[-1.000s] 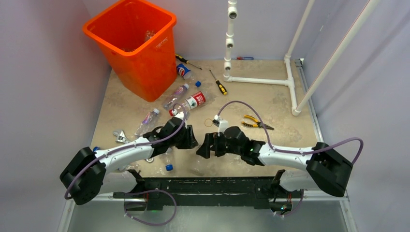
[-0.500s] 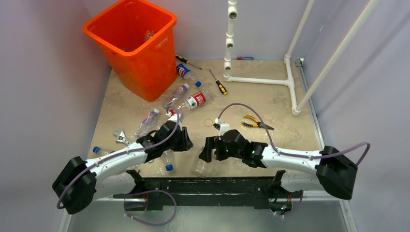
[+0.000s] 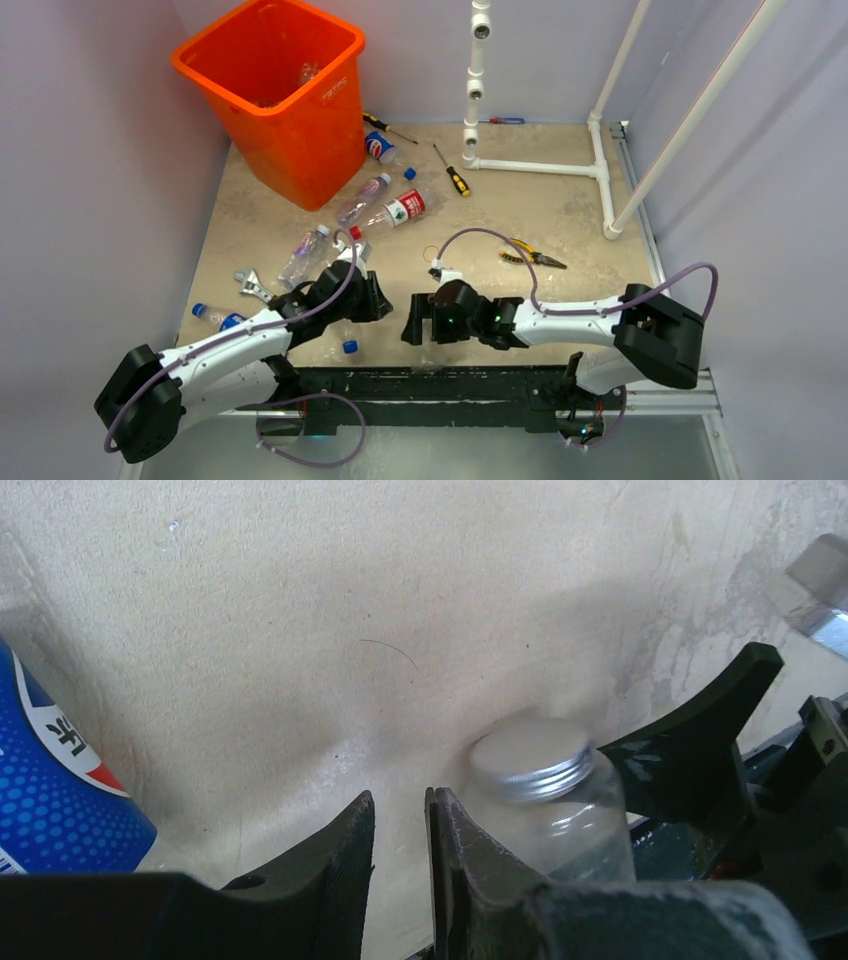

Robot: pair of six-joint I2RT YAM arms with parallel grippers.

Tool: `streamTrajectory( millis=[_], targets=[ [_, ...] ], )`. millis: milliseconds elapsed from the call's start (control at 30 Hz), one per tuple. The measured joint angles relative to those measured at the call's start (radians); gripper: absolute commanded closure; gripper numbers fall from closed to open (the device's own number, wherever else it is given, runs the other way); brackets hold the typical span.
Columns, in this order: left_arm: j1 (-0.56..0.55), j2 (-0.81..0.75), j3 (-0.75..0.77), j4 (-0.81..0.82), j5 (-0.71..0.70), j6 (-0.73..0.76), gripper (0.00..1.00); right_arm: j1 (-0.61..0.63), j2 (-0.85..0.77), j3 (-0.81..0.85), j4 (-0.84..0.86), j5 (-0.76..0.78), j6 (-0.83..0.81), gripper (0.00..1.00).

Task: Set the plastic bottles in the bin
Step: Pick up the plastic bottle from the corner of the board.

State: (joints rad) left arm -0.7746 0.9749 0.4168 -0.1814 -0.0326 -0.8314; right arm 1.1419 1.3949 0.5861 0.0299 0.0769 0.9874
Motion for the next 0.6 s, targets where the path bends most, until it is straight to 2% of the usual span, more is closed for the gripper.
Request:
streamTrajectory(
  millis=[233, 433, 600],
  targets=[
    [-0.003, -0.086, -0.023, -0.024, 0.006, -0.019, 0.76, 0.048, 0.075, 0.057, 0.016, 0.04, 0.031, 0.13],
    [-0.007, -0.186, -0.023, -0.066, -0.008, -0.023, 0.76, 0.073, 0.09, 0.065, 0.022, 0.072, 0.03, 0.31],
    [-0.007, -0.211, -0.013, -0.107, -0.035, -0.022, 0.76, 0.102, 0.089, 0.089, -0.028, 0.122, 0.004, 0.43]
  ],
)
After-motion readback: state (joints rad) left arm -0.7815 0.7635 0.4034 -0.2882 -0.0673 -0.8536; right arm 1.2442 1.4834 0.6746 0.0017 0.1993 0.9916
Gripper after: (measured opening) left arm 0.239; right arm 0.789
